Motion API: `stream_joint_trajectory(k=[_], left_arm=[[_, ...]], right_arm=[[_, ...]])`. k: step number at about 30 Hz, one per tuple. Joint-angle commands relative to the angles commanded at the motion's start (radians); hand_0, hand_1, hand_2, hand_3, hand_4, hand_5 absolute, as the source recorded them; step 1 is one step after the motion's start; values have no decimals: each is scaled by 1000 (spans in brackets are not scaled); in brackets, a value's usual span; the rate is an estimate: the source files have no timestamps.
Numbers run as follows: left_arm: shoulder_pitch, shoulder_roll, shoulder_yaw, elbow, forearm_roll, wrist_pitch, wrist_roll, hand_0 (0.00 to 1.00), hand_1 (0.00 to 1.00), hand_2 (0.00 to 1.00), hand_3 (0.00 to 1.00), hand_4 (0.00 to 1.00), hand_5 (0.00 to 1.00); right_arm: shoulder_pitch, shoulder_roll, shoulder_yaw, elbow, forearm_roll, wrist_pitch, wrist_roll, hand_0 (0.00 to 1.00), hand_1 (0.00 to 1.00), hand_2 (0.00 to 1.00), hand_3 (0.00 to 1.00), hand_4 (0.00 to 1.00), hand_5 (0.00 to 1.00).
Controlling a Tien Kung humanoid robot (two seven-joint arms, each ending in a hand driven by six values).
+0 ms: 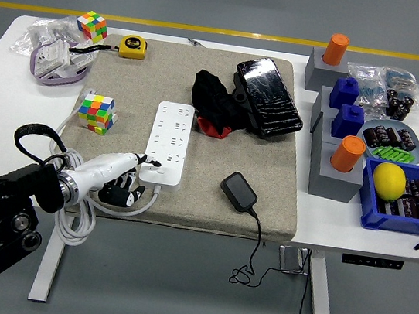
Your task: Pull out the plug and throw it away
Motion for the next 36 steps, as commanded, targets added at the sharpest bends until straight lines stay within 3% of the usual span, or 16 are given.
stream_joint_trajectory(k=[18,30,36], left_arm=[[-17,-7,21,35,-7,-7,-1,95,116,147,892,440,2],[-18,-4,20,1,-12,-1,-10,96,117,148,890,454,2],[-21,-4,38,12,-17,-4,-8,96,116,148,889,451,2]], right_arm=[[-4,3,7,-1,-3,1,0,620,662,684,636,988,526],[-5,6,10,-1,-5,1,0,619,662,684,636,988,525],[-5,6,8,-1,-4,0,0,619,663,684,637,988,524]])
